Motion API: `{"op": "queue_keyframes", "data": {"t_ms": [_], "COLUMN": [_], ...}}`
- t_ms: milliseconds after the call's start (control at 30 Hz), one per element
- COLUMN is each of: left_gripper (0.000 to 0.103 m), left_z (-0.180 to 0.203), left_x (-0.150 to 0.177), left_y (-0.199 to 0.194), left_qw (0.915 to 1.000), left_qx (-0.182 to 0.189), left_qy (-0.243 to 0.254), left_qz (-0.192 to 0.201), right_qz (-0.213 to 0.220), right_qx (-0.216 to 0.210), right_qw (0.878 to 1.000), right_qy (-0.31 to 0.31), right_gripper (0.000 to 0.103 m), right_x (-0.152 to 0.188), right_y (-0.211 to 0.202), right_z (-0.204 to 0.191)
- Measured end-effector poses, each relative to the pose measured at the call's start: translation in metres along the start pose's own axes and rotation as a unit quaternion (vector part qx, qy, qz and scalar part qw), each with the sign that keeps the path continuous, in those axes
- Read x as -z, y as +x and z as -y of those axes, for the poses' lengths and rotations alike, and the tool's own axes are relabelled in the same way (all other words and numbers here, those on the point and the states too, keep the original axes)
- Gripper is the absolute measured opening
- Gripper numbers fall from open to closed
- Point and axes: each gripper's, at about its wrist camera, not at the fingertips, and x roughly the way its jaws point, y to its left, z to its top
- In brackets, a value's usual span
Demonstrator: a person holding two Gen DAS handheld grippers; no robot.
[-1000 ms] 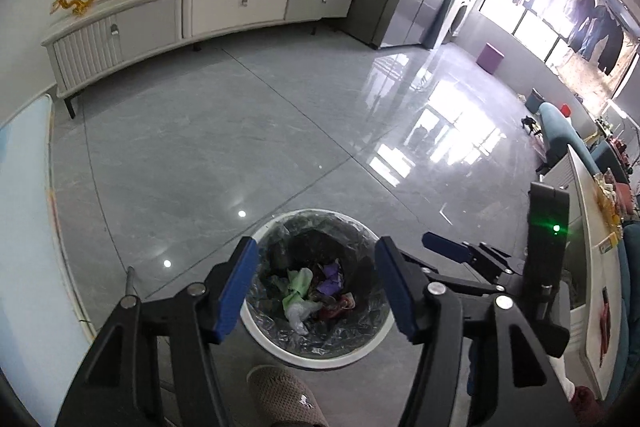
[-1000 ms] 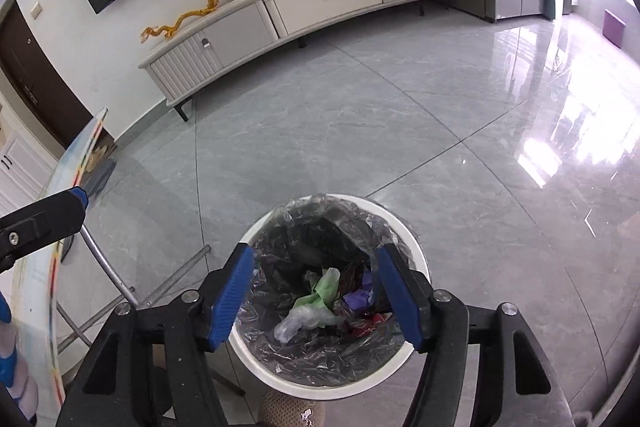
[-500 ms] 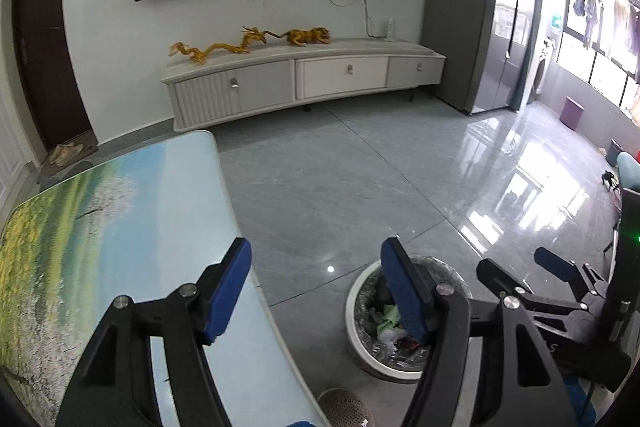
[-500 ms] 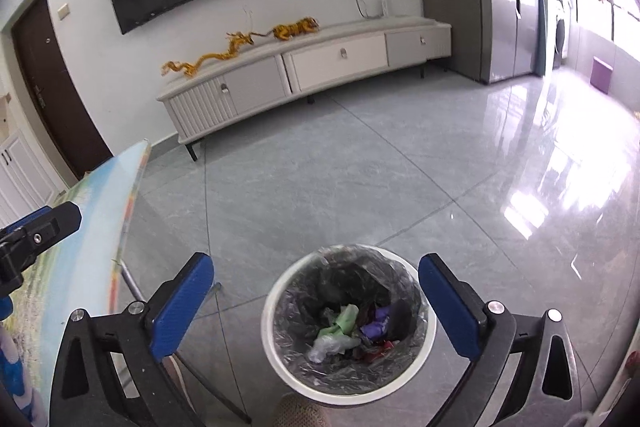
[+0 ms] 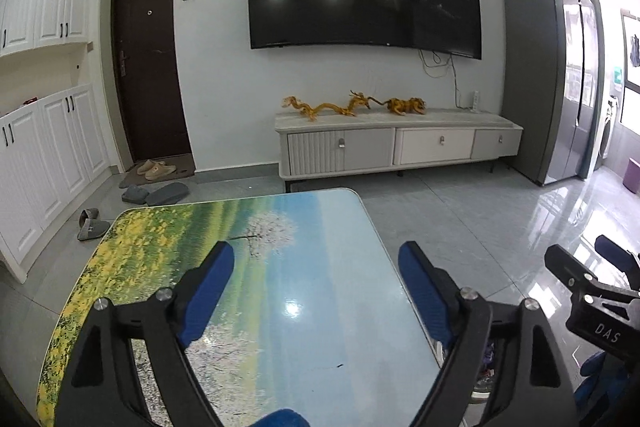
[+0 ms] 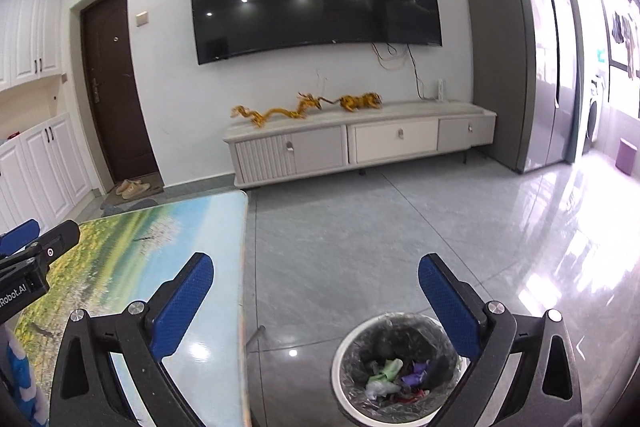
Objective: Collect trash
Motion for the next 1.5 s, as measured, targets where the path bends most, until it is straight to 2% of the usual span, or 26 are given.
{"op": "queue_keyframes", "data": {"t_ms": [167, 533, 1000, 1500], "left_gripper": [0.092, 0.093, 0.095, 0.096], "left_z": [-0.031, -0.069, -0.063, -0.054], "left_x": [0.0, 0.014, 0.04, 0.043], "left_y": [-0.032, -0.07, -0.044, -0.029], "left_qw": [0.9993, 0.9972, 0.9986, 0.999], "left_qx": [-0.01, -0.021, -0.025, -0.011], "left_qy": [-0.023, -0.052, -0.045, -0.043], "left_qz": [0.027, 0.049, 0.014, 0.001], "right_qz": [0.021, 0.034, 0.023, 0.021], "right_qx": [-0.003, -0.01, -0.004, 0.018], "right_qw": [1.0, 0.999, 0.999, 0.999], "right_qy": [-0.019, -0.041, -0.036, -0.025], "right_gripper": [0.103, 0.103, 0.103, 0.103], "right_x": [-0.005, 0.007, 0.028, 0.032], "right_y": [-0.02, -0.04, -0.029, -0.017], "right_z": [-0.026, -0.056, -0.059, -0.047]}}
